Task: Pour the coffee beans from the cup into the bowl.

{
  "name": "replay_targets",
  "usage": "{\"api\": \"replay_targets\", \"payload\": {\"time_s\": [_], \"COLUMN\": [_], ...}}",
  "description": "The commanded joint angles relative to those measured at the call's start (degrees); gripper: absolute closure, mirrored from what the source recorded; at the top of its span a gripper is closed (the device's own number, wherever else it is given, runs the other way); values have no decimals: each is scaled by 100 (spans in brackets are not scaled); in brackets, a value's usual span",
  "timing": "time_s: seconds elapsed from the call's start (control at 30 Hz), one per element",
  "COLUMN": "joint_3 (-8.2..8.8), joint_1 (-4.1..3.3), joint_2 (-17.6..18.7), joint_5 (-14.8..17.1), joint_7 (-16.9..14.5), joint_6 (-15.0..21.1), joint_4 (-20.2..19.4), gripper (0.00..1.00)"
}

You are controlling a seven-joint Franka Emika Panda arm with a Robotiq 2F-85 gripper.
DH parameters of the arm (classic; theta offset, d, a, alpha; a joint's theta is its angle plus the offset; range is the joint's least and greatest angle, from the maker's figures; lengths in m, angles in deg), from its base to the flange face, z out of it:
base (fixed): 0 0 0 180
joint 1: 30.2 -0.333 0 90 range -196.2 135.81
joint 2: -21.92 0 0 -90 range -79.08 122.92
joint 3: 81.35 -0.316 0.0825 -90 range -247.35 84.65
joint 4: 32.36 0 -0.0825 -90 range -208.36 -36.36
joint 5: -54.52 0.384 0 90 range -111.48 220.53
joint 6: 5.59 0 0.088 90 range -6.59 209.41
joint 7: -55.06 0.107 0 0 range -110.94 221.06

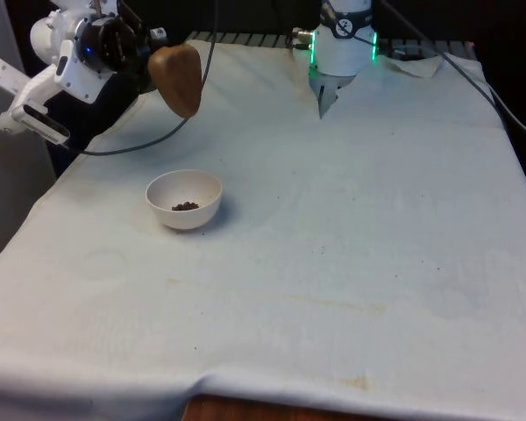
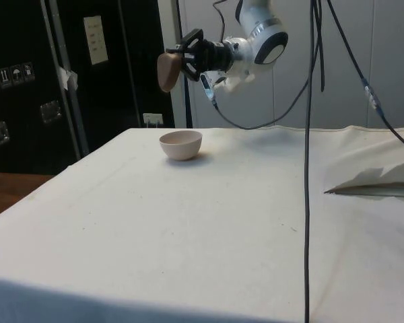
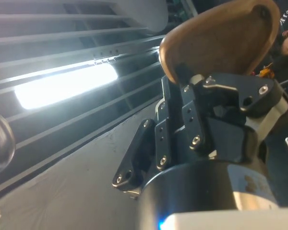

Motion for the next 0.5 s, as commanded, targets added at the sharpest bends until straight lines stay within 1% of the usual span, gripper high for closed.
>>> {"api": "replay_targets", "payload": {"time_s": [0.0,0.03,0.07,0.23,0.27,0.3,0.33,0.47], "joint_3": [23,0,40,115,149,103,166,235], "joint_1": [-40,-11,-80,-195,-258,-195,-286,-401], "joint_2": [-11,0,-23,-34,-46,-6,-46,-57], "joint_5": [-17,0,-34,-86,-120,-97,-138,-218], "joint_7": [0,-11,-23,-103,-143,-160,-166,-246], "joint_6": [46,0,74,138,178,80,201,269], "joint_4": [-11,0,-23,-46,-57,-6,-63,-80], "gripper": [99,99,99,99,99,99,99,99]}}
